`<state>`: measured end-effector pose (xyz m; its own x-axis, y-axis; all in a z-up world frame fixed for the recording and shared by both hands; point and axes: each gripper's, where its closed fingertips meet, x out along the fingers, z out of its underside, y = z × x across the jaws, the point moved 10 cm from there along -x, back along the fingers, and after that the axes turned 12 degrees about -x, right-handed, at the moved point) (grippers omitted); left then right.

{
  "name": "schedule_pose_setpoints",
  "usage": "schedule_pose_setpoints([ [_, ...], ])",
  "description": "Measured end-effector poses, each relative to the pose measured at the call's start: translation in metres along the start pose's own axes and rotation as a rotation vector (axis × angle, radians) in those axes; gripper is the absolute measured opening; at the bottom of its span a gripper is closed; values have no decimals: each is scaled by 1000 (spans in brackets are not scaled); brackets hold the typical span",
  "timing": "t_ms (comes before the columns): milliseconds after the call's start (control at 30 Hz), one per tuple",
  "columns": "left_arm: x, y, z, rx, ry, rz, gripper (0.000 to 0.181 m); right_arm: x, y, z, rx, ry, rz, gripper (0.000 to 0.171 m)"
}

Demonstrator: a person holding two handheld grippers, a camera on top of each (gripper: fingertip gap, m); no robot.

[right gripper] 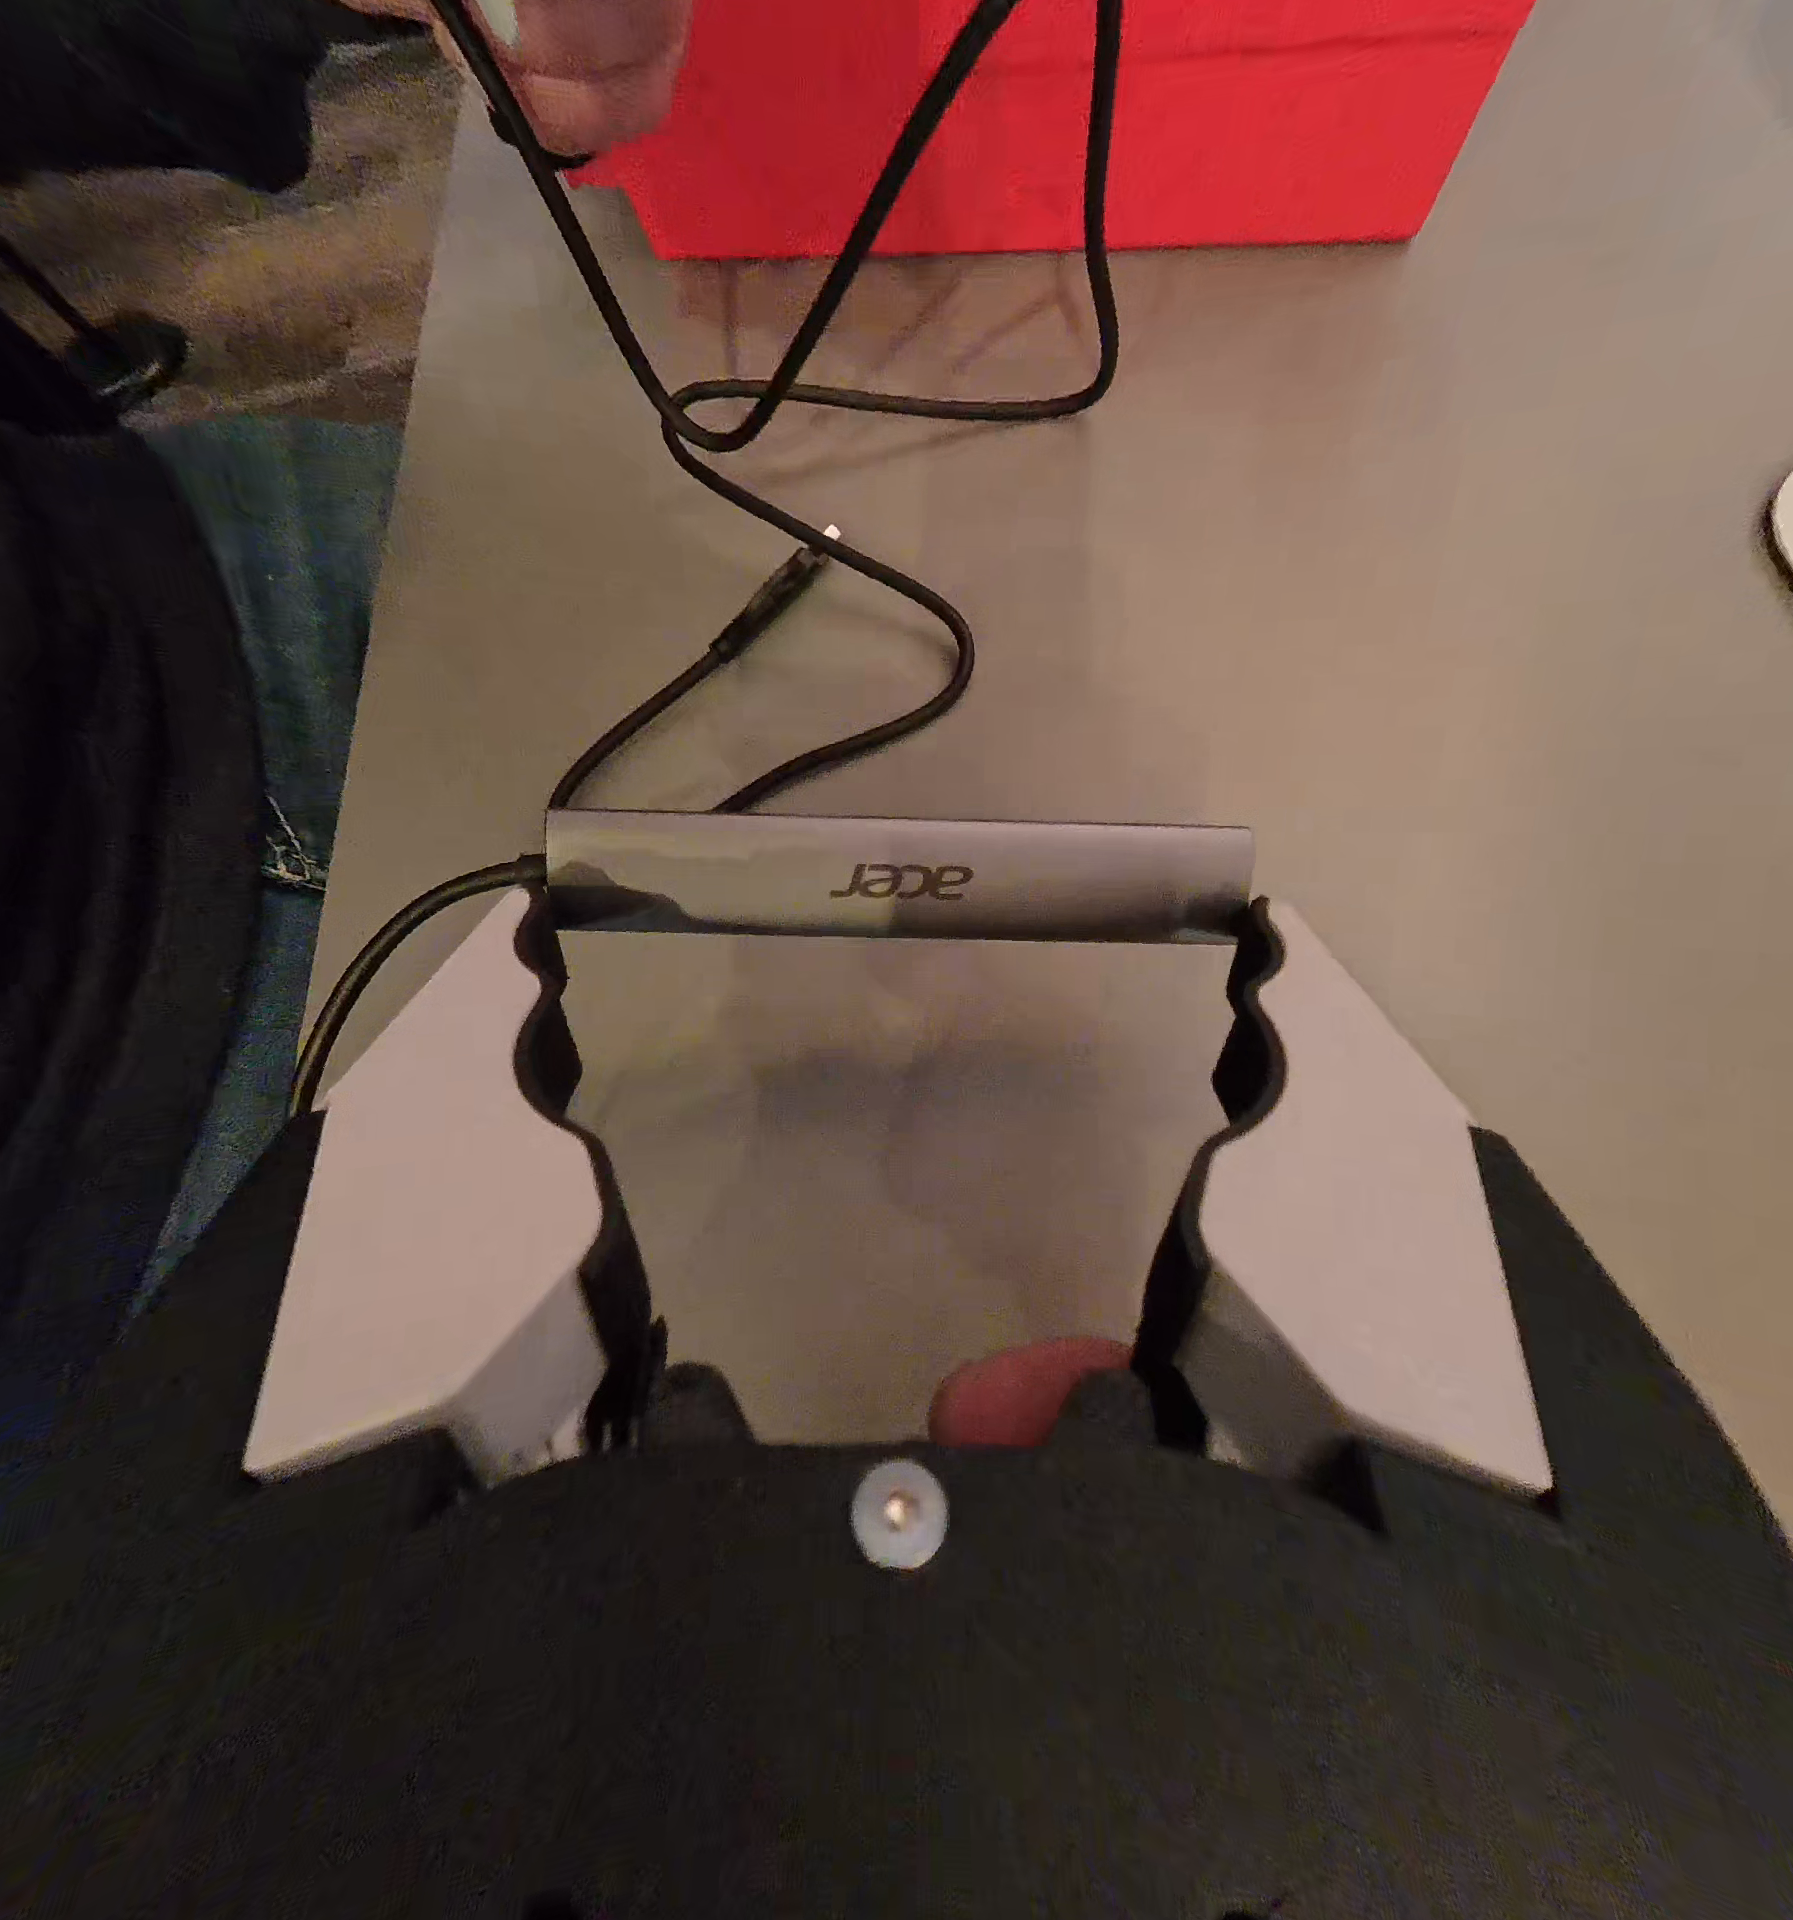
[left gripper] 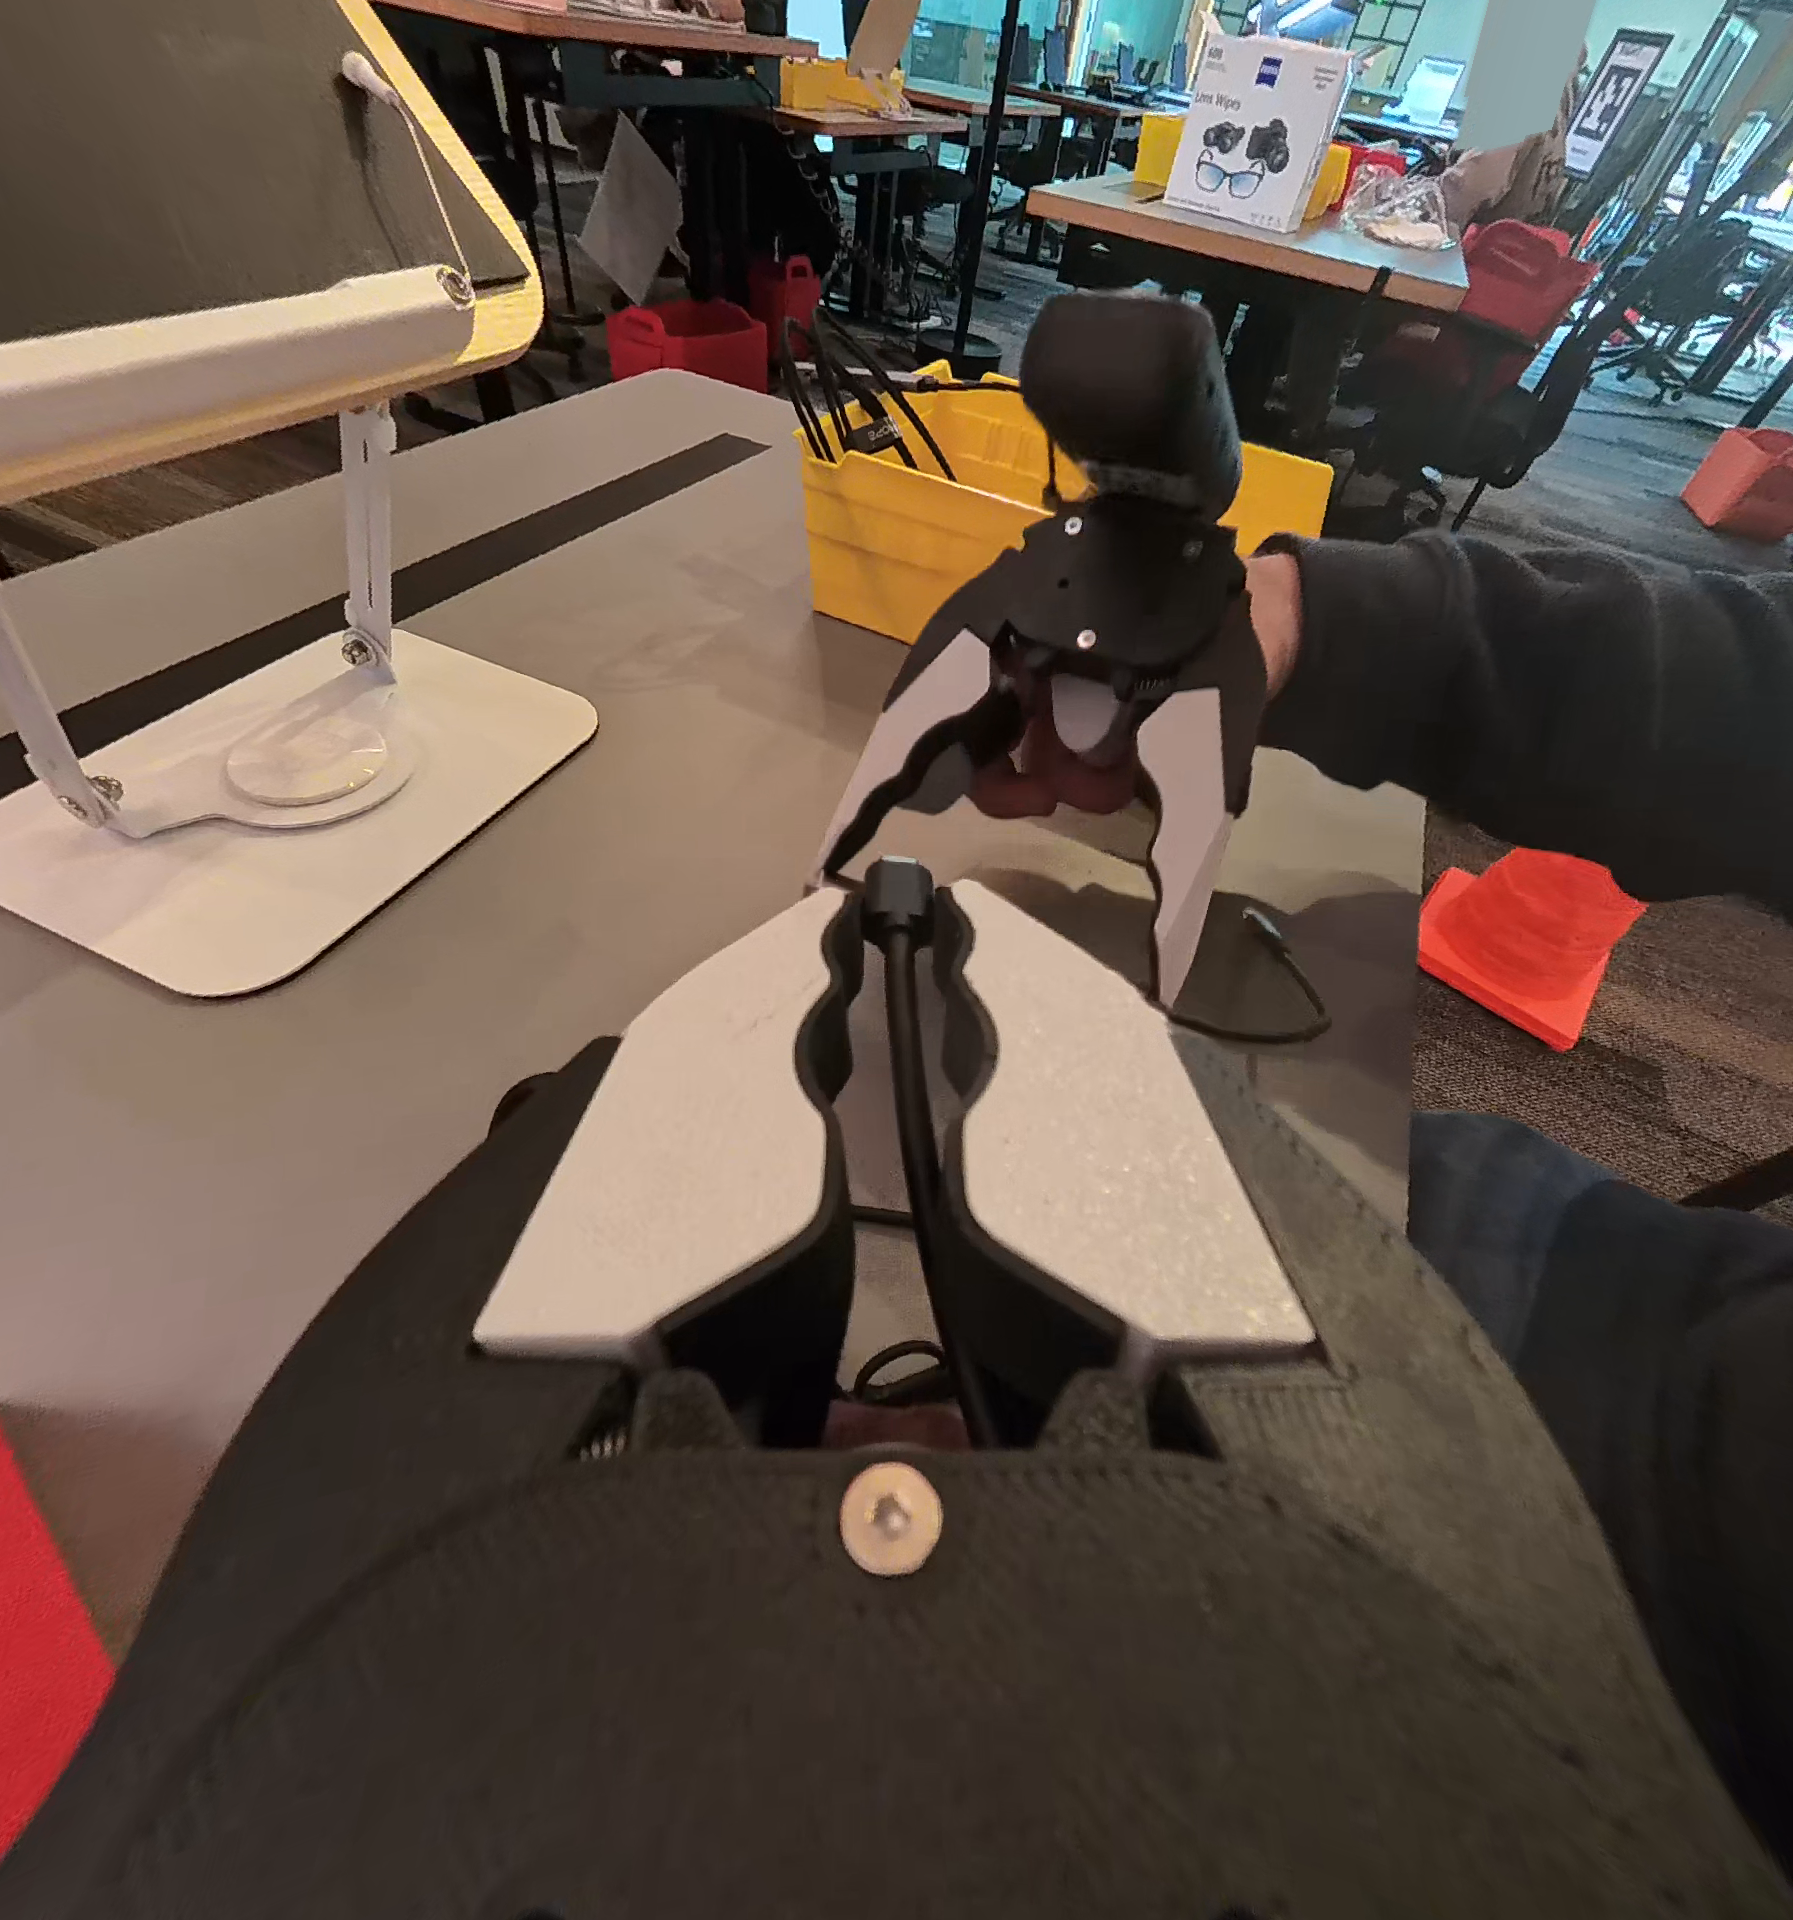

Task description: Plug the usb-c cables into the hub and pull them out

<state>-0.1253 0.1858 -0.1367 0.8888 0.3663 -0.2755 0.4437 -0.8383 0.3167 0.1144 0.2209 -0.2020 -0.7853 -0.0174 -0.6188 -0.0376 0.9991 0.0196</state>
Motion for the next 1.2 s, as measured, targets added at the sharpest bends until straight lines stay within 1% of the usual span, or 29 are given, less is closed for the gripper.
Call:
schedule_pose_setpoints([
  [200,5,-2,4,-3,-6,18,13,-11,1,-24,-56,11,-42,124],
  [467,11,3,6,13,-20,52,12,-16,5,-48,-116,54,-103,124],
  [867,20,8,3,20,-42,91,13,-18,2,-71,-205,6,-153,124],
  [1200,23,9,6,11,-56,110,13,-15,1,-77,-230,-15,-170,124],
])
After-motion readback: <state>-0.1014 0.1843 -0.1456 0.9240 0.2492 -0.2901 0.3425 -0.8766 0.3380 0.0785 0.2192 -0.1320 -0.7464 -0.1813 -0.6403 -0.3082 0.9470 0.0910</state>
